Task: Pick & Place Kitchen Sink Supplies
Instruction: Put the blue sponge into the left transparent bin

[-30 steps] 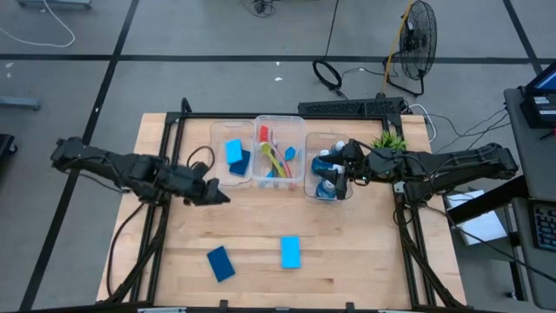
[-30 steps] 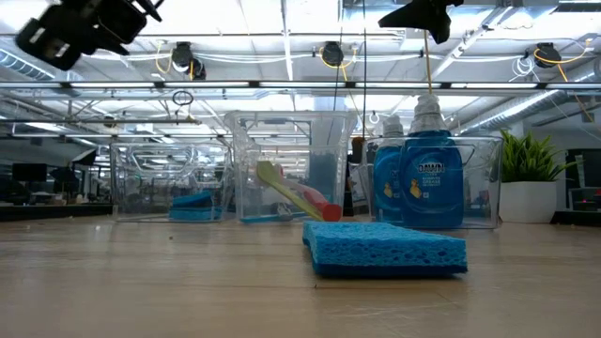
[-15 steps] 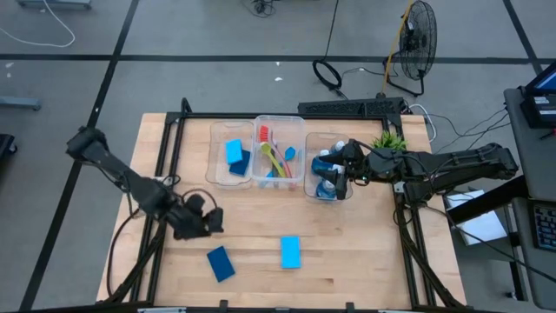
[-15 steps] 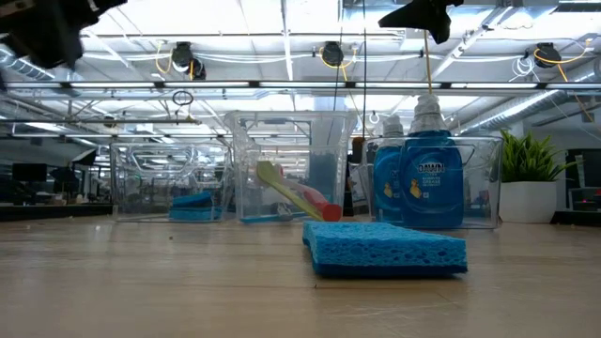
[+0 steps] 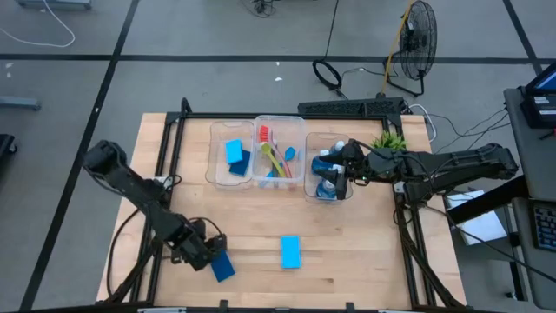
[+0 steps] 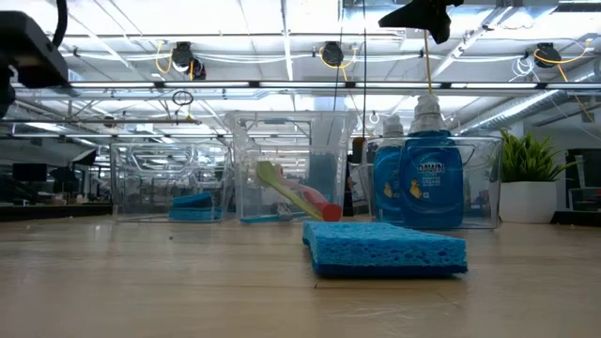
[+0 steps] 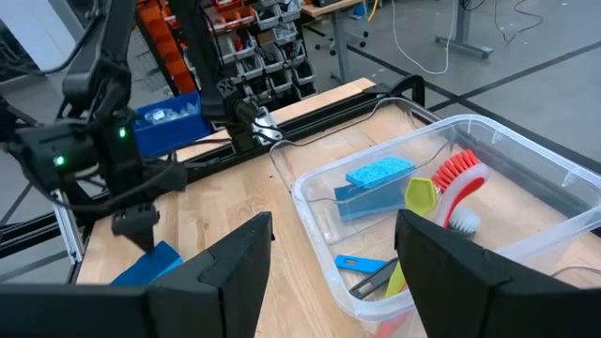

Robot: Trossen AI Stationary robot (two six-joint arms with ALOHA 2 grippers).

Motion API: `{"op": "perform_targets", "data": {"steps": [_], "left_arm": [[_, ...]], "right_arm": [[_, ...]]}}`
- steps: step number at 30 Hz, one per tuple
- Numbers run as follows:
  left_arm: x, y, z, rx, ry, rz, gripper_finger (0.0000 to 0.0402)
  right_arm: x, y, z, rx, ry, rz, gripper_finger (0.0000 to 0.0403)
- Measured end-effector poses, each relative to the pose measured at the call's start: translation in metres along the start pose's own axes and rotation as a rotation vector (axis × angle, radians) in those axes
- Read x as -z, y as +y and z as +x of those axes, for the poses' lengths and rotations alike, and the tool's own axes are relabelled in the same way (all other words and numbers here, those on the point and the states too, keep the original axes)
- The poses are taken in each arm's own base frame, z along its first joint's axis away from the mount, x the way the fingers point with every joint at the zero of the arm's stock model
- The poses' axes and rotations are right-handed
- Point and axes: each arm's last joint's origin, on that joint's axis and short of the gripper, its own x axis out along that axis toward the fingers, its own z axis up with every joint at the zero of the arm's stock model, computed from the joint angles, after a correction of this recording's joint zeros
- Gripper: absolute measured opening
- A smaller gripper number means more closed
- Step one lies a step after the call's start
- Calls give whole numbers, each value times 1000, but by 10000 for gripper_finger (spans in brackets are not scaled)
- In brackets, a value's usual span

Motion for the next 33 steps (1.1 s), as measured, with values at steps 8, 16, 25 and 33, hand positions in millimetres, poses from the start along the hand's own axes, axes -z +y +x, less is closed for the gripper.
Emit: {"op": "perform_targets", "data": {"steps": [8,16,25,33], "left_arm": [[10,-6,33,14,37,7,234],[10,-5,45,3,6,14,234],[5,1,49,-36,-73,49,204],[6,8,50,-30,-116,93,71]], "right_arm": [[0,0,0,0,0,0,212],[0,0,0,-1,0,7,212],[0,0,0,-1,0,4,212],[0,0,0,0,0,4,212]]}}
